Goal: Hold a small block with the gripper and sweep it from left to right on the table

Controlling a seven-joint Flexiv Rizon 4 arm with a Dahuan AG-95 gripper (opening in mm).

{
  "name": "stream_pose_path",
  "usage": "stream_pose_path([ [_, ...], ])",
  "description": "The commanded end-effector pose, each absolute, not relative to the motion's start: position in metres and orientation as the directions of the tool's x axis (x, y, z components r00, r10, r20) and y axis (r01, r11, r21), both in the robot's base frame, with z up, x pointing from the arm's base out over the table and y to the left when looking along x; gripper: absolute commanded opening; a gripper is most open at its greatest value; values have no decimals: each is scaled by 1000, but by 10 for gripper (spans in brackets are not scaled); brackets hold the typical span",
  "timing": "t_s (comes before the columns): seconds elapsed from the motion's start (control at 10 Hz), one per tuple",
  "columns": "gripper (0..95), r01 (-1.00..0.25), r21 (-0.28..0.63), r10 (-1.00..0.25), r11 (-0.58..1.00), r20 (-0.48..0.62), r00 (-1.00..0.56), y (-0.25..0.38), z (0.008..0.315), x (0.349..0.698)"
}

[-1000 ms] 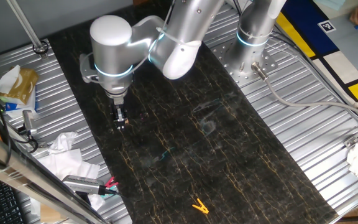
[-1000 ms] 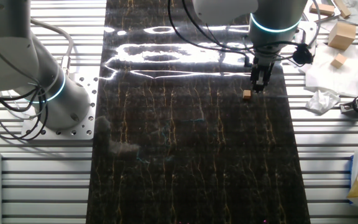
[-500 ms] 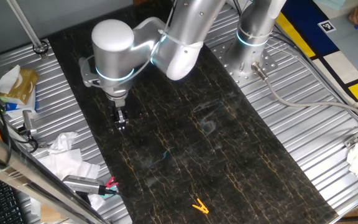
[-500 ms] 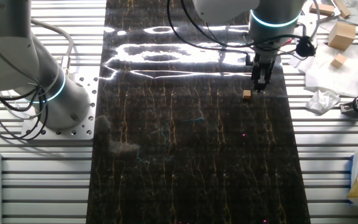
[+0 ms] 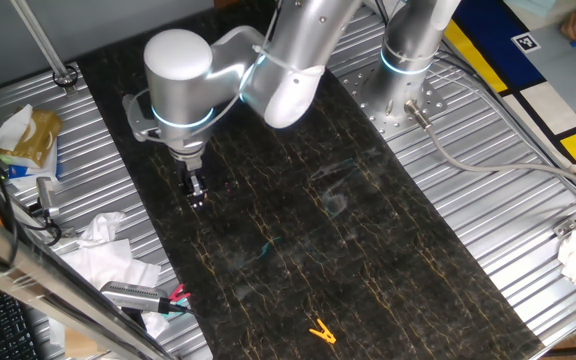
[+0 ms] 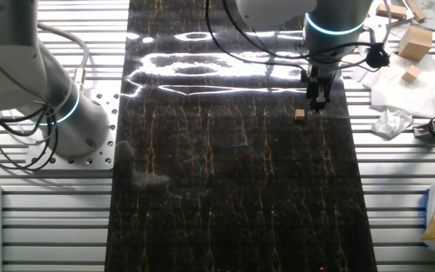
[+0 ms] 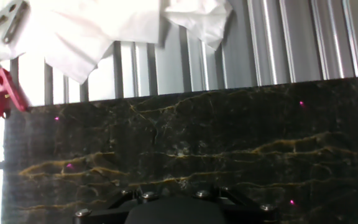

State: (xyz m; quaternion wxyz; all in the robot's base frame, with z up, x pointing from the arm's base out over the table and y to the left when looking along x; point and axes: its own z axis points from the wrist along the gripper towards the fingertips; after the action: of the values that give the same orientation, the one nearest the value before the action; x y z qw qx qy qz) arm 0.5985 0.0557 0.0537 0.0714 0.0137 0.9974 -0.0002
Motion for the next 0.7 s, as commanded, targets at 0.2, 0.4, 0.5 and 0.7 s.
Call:
stream_pose_path([
  [0.2,380,-16,5,-15,1000,-147,-989,56,55,598],
  [0.4,380,-34,3,-33,999,-147,-989,56,55,598],
  [0.5,380,-41,3,-40,999,-147,-988,56,55,598],
  [0.7,380,-37,-3,-37,999,-146,-989,56,55,598],
])
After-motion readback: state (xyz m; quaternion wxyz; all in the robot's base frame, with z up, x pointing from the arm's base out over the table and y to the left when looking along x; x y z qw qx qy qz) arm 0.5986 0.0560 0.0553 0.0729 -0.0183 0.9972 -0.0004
